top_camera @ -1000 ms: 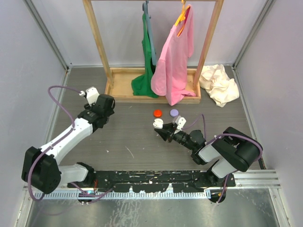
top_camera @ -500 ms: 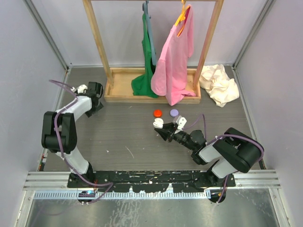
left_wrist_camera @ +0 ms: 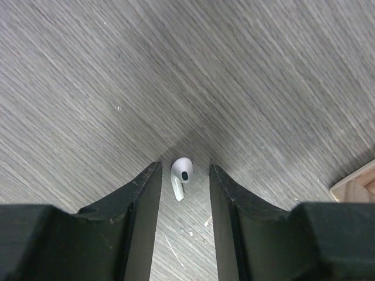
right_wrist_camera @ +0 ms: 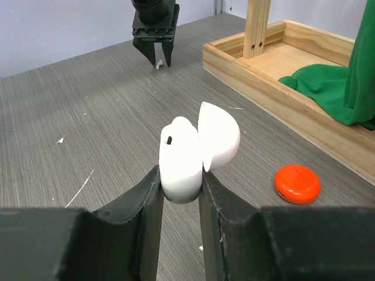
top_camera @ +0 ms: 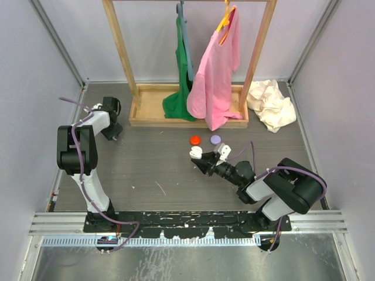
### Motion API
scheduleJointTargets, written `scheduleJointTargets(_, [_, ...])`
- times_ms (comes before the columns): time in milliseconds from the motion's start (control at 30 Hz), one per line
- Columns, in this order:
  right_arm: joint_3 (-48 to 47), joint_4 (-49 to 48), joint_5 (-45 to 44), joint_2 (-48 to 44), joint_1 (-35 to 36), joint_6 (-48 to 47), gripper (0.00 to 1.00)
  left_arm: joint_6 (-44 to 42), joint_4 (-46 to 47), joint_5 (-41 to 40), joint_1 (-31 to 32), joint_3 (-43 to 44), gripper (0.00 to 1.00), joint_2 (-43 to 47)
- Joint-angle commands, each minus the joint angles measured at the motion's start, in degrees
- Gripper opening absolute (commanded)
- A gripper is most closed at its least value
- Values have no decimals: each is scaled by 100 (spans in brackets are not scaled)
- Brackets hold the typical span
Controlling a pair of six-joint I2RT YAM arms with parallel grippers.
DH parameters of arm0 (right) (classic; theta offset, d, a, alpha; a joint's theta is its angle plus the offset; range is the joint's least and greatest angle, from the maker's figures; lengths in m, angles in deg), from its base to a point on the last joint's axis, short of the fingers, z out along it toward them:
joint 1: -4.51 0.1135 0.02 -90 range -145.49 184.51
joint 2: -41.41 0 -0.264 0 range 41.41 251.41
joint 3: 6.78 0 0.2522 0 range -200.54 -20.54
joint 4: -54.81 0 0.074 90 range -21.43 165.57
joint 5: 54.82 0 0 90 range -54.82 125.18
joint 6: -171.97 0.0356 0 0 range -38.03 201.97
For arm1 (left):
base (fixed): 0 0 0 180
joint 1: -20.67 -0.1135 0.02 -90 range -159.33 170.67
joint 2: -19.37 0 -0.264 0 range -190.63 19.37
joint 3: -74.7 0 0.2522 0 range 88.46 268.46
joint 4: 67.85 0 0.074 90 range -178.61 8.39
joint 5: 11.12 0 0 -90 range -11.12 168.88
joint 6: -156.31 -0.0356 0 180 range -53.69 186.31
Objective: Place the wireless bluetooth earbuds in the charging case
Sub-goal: Move the earbud to the center of the board.
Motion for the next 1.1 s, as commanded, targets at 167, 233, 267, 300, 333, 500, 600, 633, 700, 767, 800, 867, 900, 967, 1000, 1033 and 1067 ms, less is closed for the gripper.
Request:
scheduleJointTargets(167, [-30, -1038, 42, -80, 19, -40, 6, -203, -312, 224, -131, 331, 30, -218])
scheduleJointTargets(233, [-22, -1036, 42, -115, 15, -52, 6, -225, -428, 271, -133, 322, 28, -194])
scheduleJointTargets(267, [-22, -1037, 35, -120, 12, -48, 6, -240, -454, 307, -133, 287, 27, -165])
scheduleJointTargets(300, [-21, -1037, 38, -120, 15, -50, 6, -250, -478, 371, -131, 249, 27, -133])
scheduleJointTargets(333, [-25, -1036, 41, -120, 19, -40, 6, -255, -501, 462, -123, 171, 27, -94])
scheduleJointTargets(500, [-19, -1040, 63, -160, 15, -39, 6, -352, -588, 695, -21, -150, 24, 180])
scheduleJointTargets(600, [-16, -1043, 51, -165, 15, -53, 6, -468, -687, 731, 98, -319, 22, 393])
scheduleJointTargets(633, [-16, -1039, 55, -158, 12, -49, 6, -498, -720, 732, 155, -384, 21, 471])
scheduleJointTargets(700, [-15, -1039, 51, -165, 16, -52, 6, -563, -773, 711, 281, -499, 19, 671])
scheduleJointTargets(767, [-12, -1039, 50, -175, 19, -48, 6, -641, -859, 644, 438, -585, 18, 814])
scheduleJointTargets(800, [-5, -1036, 44, -181, 16, -48, 6, -674, -898, 610, 519, -619, 17, 873])
scheduleJointTargets(867, [-6, -1036, 38, -190, 16, -56, 6, -745, -982, 558, 695, -692, 16, 983])
scheduleJointTargets(900, [3, -1036, 29, -198, 20, -65, 6, -778, -1023, 550, 790, -725, 16, 1028])
scheduleJointTargets(967, [13, -1036, -5, -206, 9, -73, 6, -823, -1108, 476, 998, -789, 15, 1112])
scheduleJointTargets(1000, [13, -1037, -22, -208, 14, -81, 6, -850, -1131, 471, 1123, -819, 15, 1160])
scheduleJointTargets(1033, [14, -1044, -42, -208, 16, -89, 6, -860, -1149, 453, 1246, -852, 15, 1200])
scheduleJointTargets(1067, [23, -1041, -48, -211, 23, -94, 6, -885, -1159, 451, 1376, -878, 15, 1239])
